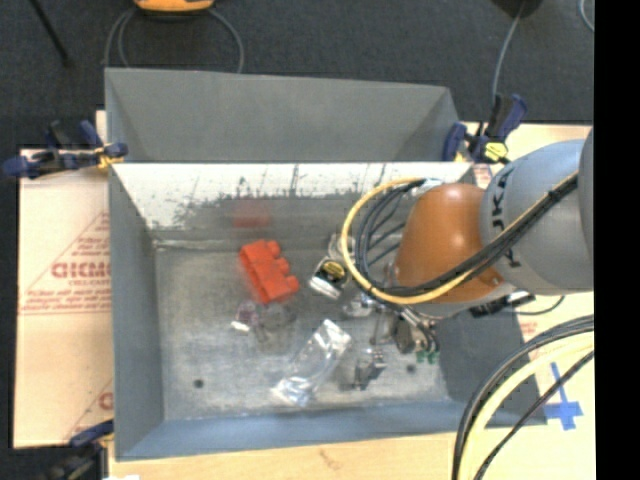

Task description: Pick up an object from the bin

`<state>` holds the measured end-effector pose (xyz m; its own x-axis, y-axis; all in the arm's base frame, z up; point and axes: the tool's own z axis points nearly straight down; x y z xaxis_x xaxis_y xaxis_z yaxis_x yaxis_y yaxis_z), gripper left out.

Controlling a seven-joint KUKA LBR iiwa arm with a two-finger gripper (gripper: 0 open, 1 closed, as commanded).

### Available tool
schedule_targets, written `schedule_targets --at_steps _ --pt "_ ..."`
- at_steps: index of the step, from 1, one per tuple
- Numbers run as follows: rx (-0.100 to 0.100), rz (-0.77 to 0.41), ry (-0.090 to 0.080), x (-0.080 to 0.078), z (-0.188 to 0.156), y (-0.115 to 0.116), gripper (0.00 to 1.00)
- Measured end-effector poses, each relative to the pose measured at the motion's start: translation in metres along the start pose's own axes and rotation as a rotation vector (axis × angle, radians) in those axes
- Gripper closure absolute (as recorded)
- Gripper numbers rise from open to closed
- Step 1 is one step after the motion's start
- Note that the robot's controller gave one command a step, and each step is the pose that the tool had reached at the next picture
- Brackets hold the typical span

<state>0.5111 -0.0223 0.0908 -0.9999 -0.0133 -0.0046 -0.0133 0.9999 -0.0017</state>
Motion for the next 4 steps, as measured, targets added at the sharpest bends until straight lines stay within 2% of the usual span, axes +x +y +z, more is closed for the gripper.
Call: schedule_targets --at_steps 1,2,3,4 --pt "0.006 -0.504 -0.018 -0.008 0.013 0.057 0.0" --pt "-0.004 -0.345 -0.005 -0.037 -0.038 0.09 0.0" --pt "0.009 -0.605 0.003 -0.043 0.003 0.119 0.0" --pt "0.009 -0.602 0.003 -0.042 0.003 0.118 1.0"
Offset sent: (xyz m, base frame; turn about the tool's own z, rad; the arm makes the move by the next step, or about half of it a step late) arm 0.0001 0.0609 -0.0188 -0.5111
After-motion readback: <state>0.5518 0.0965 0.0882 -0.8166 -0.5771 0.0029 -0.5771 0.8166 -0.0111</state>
